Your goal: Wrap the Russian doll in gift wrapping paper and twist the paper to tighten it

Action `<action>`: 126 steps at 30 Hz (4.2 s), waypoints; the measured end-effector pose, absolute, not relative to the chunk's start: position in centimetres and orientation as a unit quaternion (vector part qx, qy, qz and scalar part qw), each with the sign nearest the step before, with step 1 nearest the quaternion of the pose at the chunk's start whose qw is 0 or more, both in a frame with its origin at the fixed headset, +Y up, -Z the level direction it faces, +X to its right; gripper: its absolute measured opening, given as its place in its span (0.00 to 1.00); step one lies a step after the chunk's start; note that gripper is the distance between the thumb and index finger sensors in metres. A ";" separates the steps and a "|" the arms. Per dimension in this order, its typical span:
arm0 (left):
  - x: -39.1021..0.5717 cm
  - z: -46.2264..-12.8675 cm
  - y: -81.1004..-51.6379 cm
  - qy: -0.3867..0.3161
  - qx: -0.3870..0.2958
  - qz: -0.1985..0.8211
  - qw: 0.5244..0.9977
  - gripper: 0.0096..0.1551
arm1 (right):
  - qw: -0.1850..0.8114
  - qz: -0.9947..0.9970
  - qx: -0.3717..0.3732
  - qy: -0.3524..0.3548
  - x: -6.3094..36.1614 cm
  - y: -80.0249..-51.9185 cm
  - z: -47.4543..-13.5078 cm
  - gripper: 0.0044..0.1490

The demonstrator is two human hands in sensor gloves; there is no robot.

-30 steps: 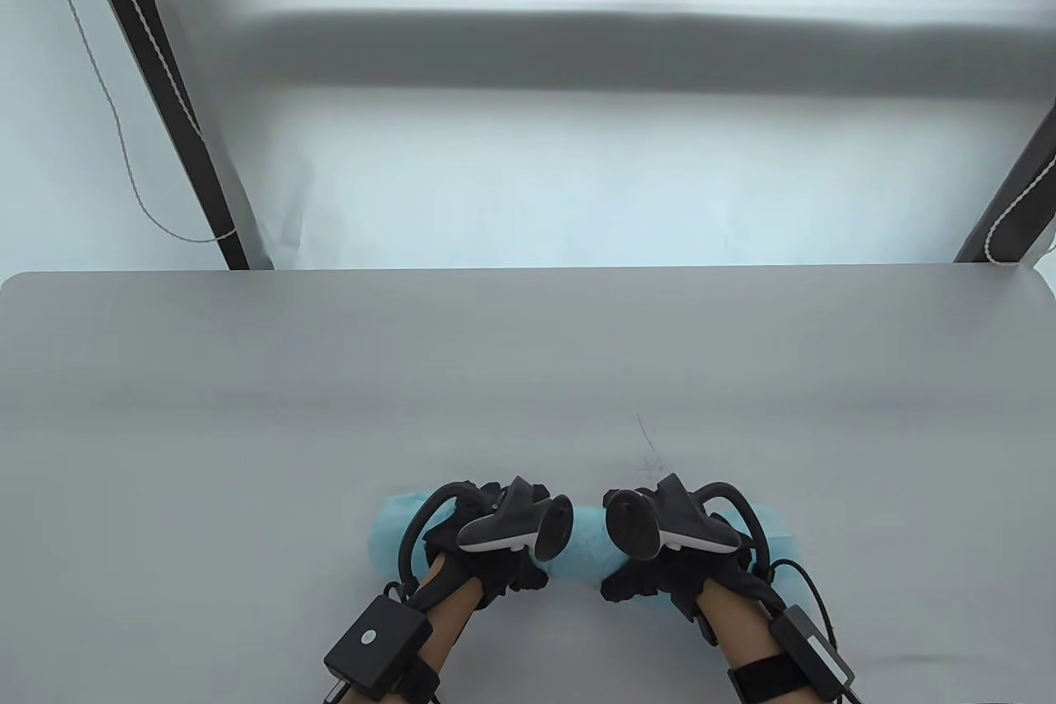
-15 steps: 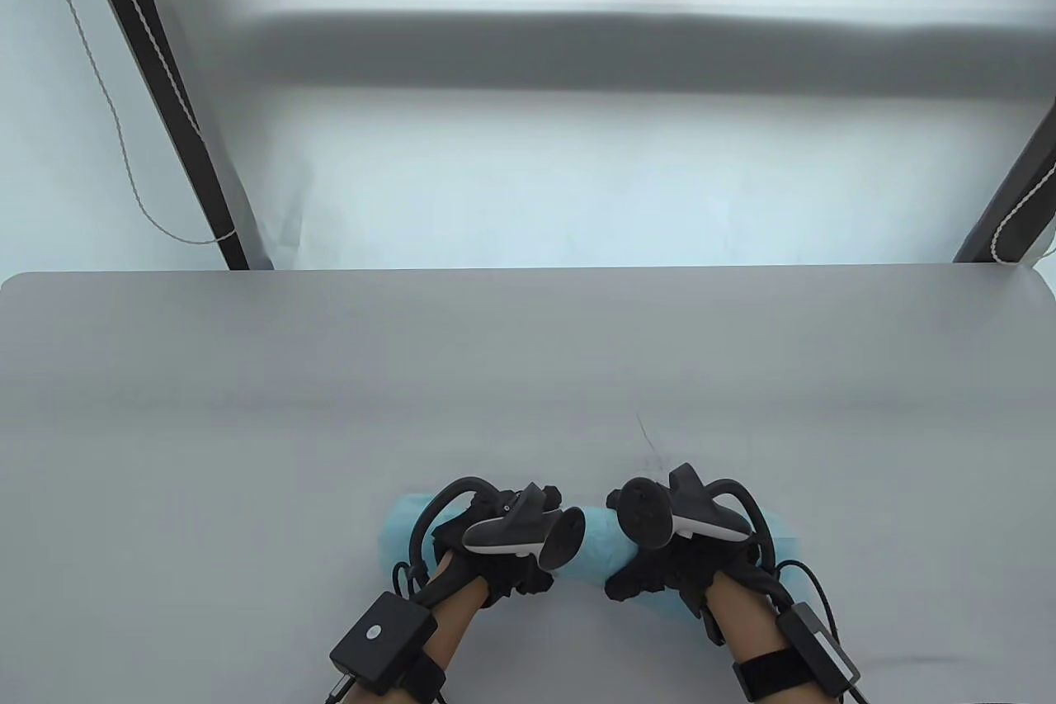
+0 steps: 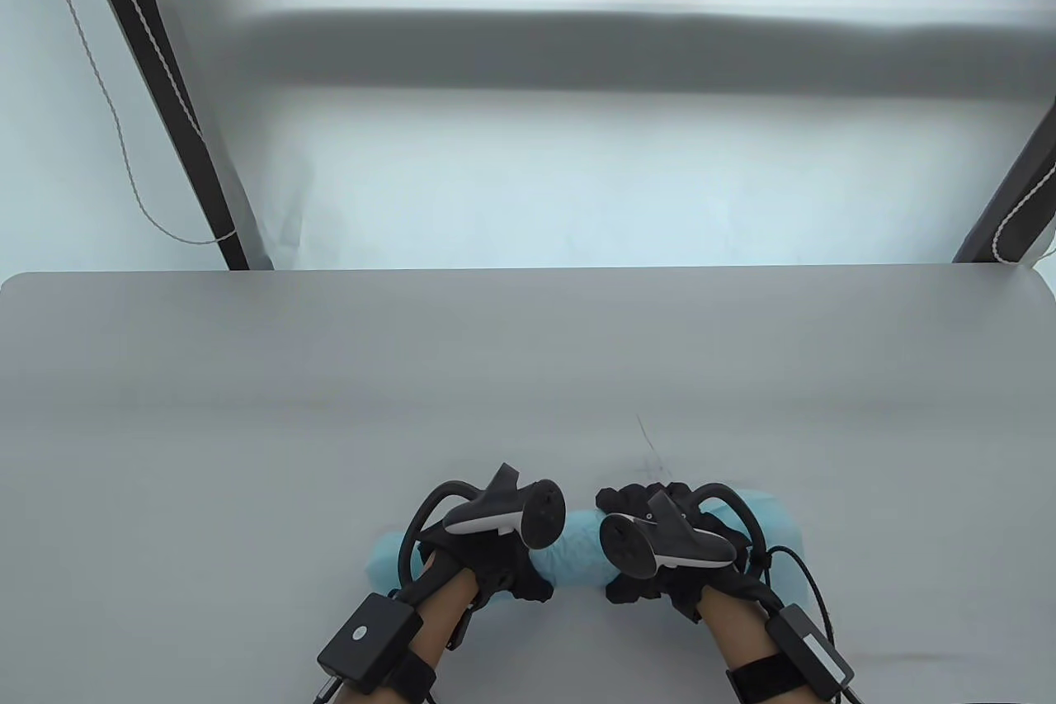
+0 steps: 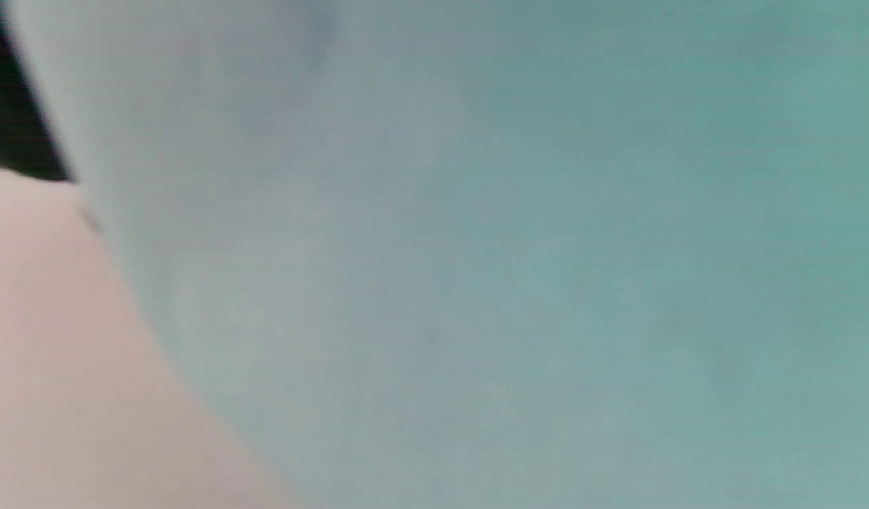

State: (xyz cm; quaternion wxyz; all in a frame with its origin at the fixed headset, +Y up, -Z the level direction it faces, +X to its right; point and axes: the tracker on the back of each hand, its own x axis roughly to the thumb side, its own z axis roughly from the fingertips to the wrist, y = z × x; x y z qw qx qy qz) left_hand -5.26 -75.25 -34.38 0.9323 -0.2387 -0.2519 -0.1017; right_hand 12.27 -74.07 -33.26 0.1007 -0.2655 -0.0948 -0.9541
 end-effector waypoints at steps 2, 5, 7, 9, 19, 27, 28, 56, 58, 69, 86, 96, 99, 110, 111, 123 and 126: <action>-4.2 -33.7 -75.1 -0.250 -0.171 -0.182 0.935 0.66 | 0.074 -0.958 -0.243 -0.135 12.6 -74.1 -33.8 0.74; -3.1 -33.0 -75.4 -0.285 -0.113 -0.230 0.924 0.69 | 0.027 -0.953 -0.214 -0.214 13.5 -74.1 -34.2 0.74; -2.8 -32.7 -75.6 -0.321 -0.089 -0.211 0.919 0.69 | 0.020 -0.945 -0.208 -0.250 14.1 -74.0 -34.2 0.74; -2.7 -32.8 -75.6 -0.338 -0.099 -0.190 0.916 0.68 | 0.013 -0.942 -0.214 -0.258 14.7 -74.1 -34.3 0.74; -4.6 -35.2 -75.3 -0.299 -0.272 -0.054 0.913 0.68 | 0.102 -0.944 -0.286 -0.127 12.8 -74.1 -33.0 0.80; -5.9 -34.5 -75.1 -0.281 -0.282 -0.081 0.914 0.67 | 0.099 -0.946 -0.299 -0.077 11.6 -74.5 -32.4 0.75; -5.7 -34.3 -75.1 -0.280 -0.263 -0.094 0.918 0.67 | 0.094 -0.948 -0.293 -0.086 11.6 -74.4 -32.5 0.75; -4.9 -33.5 -74.8 -0.279 -0.251 -0.128 0.918 0.68 | 0.057 -0.946 -0.292 -0.126 12.2 -74.3 -33.1 0.74; -4.0 -32.6 -74.6 -0.277 -0.183 -0.191 0.924 0.69 | 0.015 -0.949 -0.262 -0.173 12.6 -74.5 -33.8 0.74; -3.5 -33.1 -75.2 -0.326 -0.125 -0.168 0.922 0.66 | -0.005 -0.945 -0.253 -0.205 13.3 -74.3 -34.0 0.75; -3.0 -33.3 -74.6 -0.291 -0.157 -0.206 0.921 0.70 | -0.023 -0.953 -0.239 -0.187 12.7 -74.4 -34.1 0.73; -2.3 -33.0 -75.3 -0.359 -0.052 -0.200 0.910 0.72 | -0.106 -0.938 -0.207 -0.256 14.1 -75.4 -35.4 0.74; -2.3 -33.4 -75.3 -0.354 -0.063 -0.190 0.913 0.71 | -0.097 -0.942 -0.217 -0.238 14.1 -75.3 -35.1 0.74; -3.8 -31.9 -73.5 -0.357 0.031 -0.182 0.916 0.69 | -0.264 -0.885 -0.247 -0.292 17.5 -72.8 -35.0 0.67; -3.9 -31.8 -73.2 -0.358 0.040 -0.181 0.915 0.69 | -0.300 -0.874 -0.241 -0.295 18.1 -72.5 -35.1 0.63; -4.9 -31.2 -71.5 -0.334 0.109 -0.195 0.916 0.69 | -0.273 -0.892 -0.196 -0.301 18.6 -72.3 -35.4 0.76; -4.9 -31.1 -71.4 -0.326 0.128 -0.206 0.914 0.69 | -0.231 -0.901 -0.182 -0.319 18.3 -72.7 -35.2 0.83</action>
